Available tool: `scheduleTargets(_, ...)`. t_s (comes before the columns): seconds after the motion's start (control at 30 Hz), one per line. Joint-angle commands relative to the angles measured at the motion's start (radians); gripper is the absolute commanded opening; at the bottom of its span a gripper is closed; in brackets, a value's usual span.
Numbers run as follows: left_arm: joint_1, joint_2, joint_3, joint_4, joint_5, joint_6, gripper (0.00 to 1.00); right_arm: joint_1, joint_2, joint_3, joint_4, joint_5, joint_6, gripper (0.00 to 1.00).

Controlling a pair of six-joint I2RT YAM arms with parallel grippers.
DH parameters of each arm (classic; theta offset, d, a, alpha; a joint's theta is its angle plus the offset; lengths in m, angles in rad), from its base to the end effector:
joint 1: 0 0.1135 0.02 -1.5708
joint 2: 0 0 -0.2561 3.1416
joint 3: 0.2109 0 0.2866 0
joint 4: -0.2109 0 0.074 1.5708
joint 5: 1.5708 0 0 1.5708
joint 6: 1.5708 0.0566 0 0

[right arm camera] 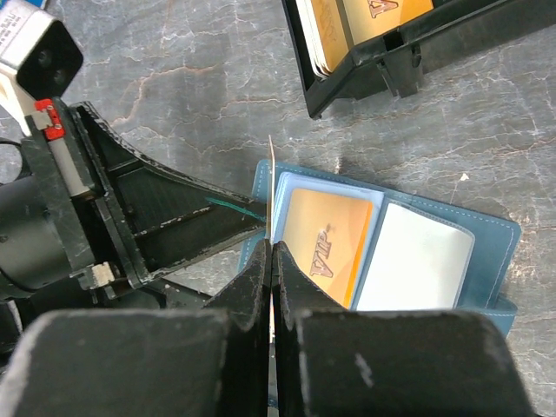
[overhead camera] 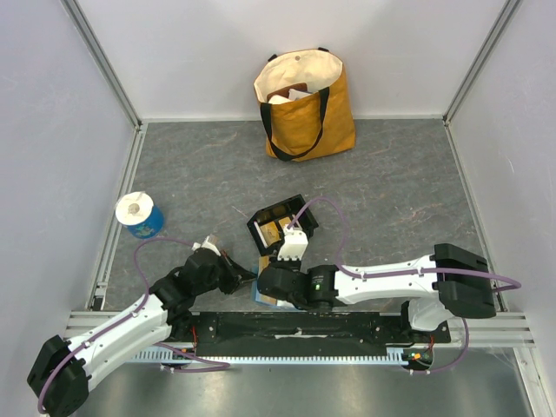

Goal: Put the credit cards into the card holder
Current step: Turn over the card slot in the card holder.

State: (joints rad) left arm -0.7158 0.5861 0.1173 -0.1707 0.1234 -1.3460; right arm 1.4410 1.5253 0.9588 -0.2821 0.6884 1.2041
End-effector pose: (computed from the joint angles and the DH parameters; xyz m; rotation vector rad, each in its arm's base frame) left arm 0.1374 -0.1288 0.1044 -0.7054 2.4162 -1.1643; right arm 0.0816 0.3472 0.1812 0.0364 2.2607 0.6229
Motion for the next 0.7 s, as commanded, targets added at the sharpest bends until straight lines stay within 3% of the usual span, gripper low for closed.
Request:
scheduleTargets(0.0, -0.007, -0.011, -0.005, 0.007, -0.011, -0.036, 0.02, 0.006, 0.021, 0.043, -0.026, 0.034, 0.022, 0.00)
scheduleTargets(0.3, -0.007, -0.017, -0.005, -0.003, -0.021, -0.031, 0.02, 0.039, 0.019, 0.083, -0.176, 0.108, 0.038, 0.00)
scheduleTargets(0.67, -0.007, -0.002, -0.028, -0.003, -0.042, -0.021, 0.02, 0.047, -0.103, 0.002, -0.194, 0.120, 0.045, 0.00)
